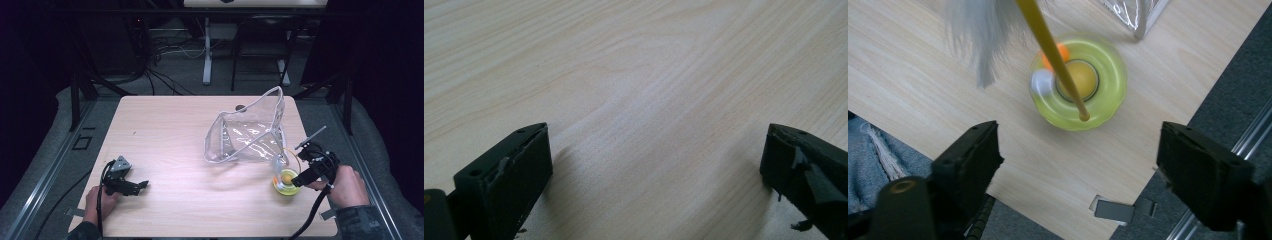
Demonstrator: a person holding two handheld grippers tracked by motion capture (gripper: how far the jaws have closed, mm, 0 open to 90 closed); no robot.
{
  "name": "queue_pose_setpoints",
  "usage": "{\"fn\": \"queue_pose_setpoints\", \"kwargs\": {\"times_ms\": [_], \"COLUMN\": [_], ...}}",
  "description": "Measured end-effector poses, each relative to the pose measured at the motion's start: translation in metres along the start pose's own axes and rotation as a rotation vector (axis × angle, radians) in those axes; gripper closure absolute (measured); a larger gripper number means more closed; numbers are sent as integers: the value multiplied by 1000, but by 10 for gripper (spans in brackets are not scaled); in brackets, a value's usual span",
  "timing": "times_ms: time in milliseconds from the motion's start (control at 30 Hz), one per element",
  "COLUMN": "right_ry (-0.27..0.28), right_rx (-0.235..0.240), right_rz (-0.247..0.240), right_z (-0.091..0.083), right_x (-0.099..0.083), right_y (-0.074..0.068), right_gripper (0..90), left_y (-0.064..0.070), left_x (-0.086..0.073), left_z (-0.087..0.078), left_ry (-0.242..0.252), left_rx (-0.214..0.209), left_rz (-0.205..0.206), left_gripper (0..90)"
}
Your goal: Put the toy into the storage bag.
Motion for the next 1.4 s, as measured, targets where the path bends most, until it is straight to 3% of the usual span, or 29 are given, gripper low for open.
{"fn": "queue_pose_setpoints", "kwargs": {"times_ms": [133, 300, 433, 700, 833, 933, 1400], "right_ry": [11, -22, -11, -25, -37, -33, 2], "right_rx": [-15, -38, -53, -57, -63, -64, -30], "right_rz": [-8, -45, -58, -93, -108, -101, -92], "right_z": [-5, -12, -13, -21, -24, -24, -29], "right_x": [7, 17, 22, 31, 35, 36, 39], "right_y": [-1, -2, -1, -1, -2, -2, 0], "right_gripper": [308, 454, 543, 663, 796, 844, 875], "left_y": [0, 0, 0, 0, 0, 0, 0], "left_x": [0, 0, 0, 0, 0, 0, 0], "left_z": [0, 0, 0, 0, 0, 0, 0], "left_ry": [0, 0, 0, 0, 0, 0, 2], "left_rx": [0, 0, 0, 0, 0, 0, 0], "left_rz": [0, 0, 0, 0, 0, 0, -2], "left_gripper": [3, 3, 3, 3, 3, 3, 3]}}
Point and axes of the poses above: each handheld gripper's, and its own axes: z roughly forward along the jaws, x roughly out of its top, y roughly to its right, the point moved 8 cm from there along z, roughly forward along the jaws, and after that the axes turned 6 degrees about -z, right-handed, at the moved point
